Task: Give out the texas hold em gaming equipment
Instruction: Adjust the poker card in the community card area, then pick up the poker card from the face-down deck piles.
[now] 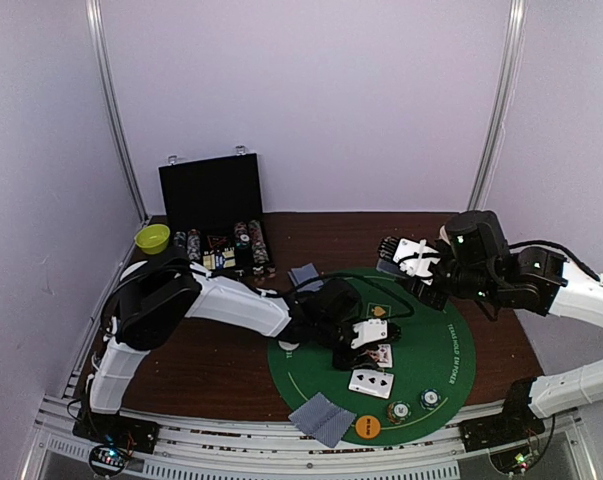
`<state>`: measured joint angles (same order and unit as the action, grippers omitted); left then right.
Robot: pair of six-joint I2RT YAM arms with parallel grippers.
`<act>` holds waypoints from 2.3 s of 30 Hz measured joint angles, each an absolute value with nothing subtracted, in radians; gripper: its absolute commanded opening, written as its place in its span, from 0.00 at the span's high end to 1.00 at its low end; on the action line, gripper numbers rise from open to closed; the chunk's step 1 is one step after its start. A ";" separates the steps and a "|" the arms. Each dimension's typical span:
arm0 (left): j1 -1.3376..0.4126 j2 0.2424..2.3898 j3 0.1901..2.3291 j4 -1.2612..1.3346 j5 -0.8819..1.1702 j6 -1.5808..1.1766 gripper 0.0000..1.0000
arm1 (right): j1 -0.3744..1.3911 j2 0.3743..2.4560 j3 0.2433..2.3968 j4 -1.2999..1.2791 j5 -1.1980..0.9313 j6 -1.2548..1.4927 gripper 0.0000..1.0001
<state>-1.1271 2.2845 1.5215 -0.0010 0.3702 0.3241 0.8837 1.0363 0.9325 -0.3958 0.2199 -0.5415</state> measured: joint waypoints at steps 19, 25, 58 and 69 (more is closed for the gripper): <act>-1.114 2.265 1.477 0.029 0.450 0.503 0.51 | 0.884 1.036 0.933 -0.396 0.220 -0.542 0.57; -1.111 2.218 1.405 0.072 0.477 0.496 0.50 | 0.884 1.036 0.933 -0.397 0.220 -0.542 0.57; -1.092 2.308 1.483 0.209 0.284 0.459 0.55 | 0.884 1.036 0.933 -0.414 0.220 -0.542 0.57; -1.093 2.305 1.462 0.238 0.299 0.465 0.54 | 0.883 1.036 0.933 -0.417 0.220 -0.542 0.57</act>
<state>-1.0931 2.3054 1.4616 0.2382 0.2985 0.4648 0.8833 1.0363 0.9325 -0.4168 0.2199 -0.5415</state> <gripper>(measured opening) 0.454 0.438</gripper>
